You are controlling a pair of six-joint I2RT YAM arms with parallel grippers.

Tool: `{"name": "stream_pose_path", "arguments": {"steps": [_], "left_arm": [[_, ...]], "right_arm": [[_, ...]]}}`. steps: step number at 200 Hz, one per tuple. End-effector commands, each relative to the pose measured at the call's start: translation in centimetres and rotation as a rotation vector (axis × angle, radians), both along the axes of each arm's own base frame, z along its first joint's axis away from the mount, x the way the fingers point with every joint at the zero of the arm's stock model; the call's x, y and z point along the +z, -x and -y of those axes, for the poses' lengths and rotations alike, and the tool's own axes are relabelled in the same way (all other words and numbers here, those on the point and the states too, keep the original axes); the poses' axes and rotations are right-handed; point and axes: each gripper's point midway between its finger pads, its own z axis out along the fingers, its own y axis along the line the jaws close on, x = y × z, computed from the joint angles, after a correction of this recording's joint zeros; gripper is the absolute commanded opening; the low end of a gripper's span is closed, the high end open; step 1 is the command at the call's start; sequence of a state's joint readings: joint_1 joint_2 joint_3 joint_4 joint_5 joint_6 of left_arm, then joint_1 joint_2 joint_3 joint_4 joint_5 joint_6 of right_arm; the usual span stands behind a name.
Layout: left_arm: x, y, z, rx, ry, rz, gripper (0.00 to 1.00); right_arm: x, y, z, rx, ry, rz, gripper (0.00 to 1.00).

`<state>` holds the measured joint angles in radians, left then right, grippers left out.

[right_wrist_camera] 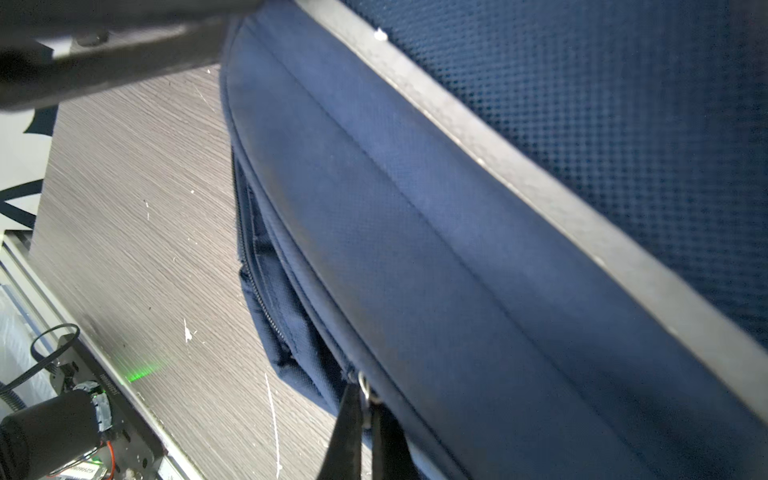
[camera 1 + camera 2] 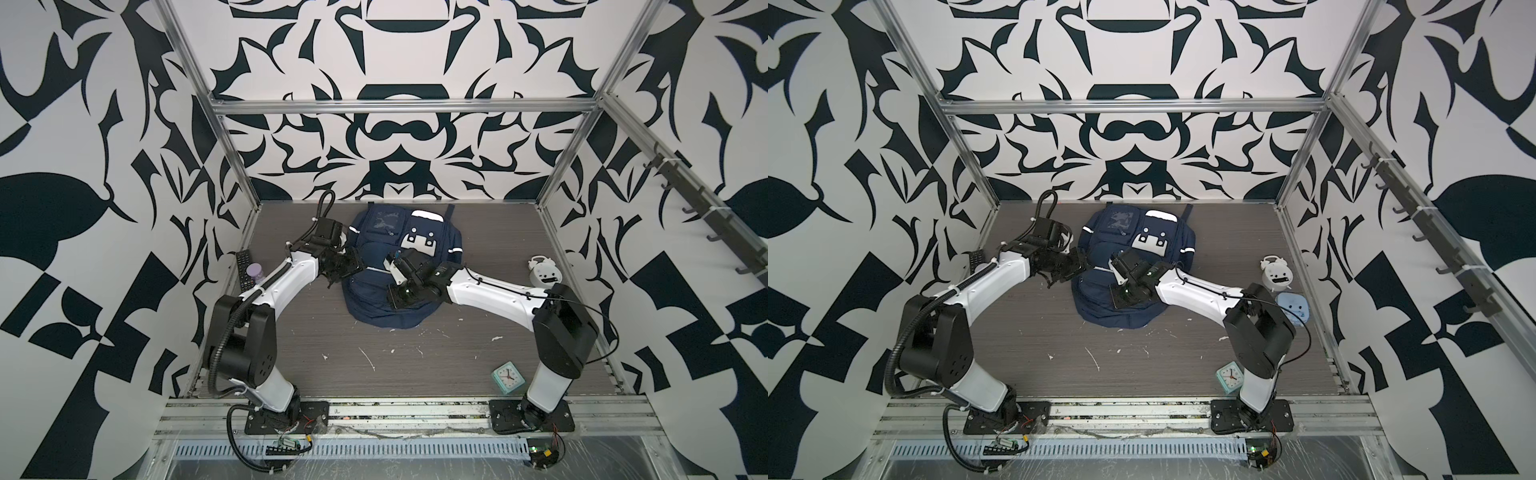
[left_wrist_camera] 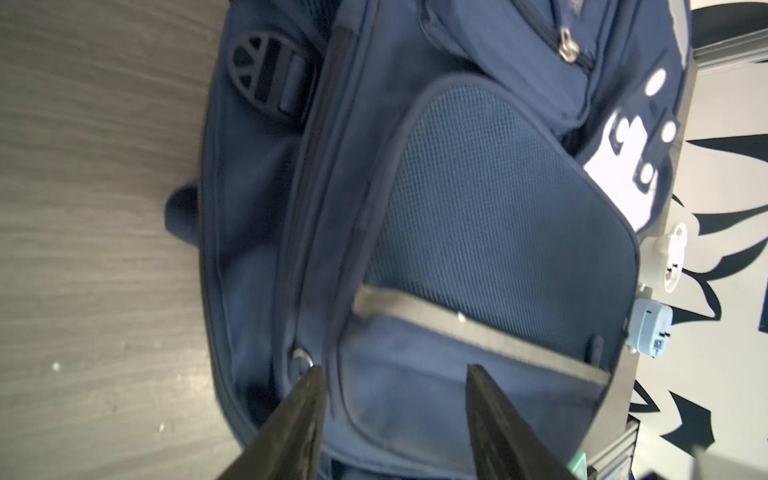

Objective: Pack the student bag

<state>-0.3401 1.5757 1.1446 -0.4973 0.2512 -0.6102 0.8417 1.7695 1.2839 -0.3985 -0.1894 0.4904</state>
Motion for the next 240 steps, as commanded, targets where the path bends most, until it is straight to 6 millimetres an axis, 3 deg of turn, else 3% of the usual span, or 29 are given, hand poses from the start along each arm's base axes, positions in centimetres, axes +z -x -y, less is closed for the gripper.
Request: {"name": "stream_pose_path", "arguments": {"steps": [1,34,106,121,143,167,240], "left_arm": [[-0.3,1.8,0.6,0.002,0.017,-0.023,0.57],[-1.4,2.8,2.2,-0.018,0.033,-0.049,0.57],[-2.2,1.3,4.6,-0.030,0.074,-0.059,0.54],[-2.0,0.9,4.8,-0.032,0.074,-0.053,0.46],[-1.3,0.4,5.1,-0.054,0.075,-0.029,0.19],[-1.0,0.0,4.5,-0.060,0.038,-0.015,0.04],[-1.2,-1.1,0.8,-0.003,0.009,-0.010,0.01]], "right_arm": [[2.8,0.0,-2.1,0.035,-0.080,0.037,0.00],[2.8,0.1,-2.5,0.040,-0.086,0.036,0.00],[3.4,0.5,-3.3,0.058,-0.094,0.042,0.00],[3.3,0.5,-3.2,0.059,-0.089,0.041,0.00],[2.9,0.6,-2.8,0.061,-0.067,0.045,0.00],[2.4,0.8,-2.0,0.069,-0.029,0.060,0.00],[1.3,1.1,3.0,0.029,0.067,0.068,0.00]]}}
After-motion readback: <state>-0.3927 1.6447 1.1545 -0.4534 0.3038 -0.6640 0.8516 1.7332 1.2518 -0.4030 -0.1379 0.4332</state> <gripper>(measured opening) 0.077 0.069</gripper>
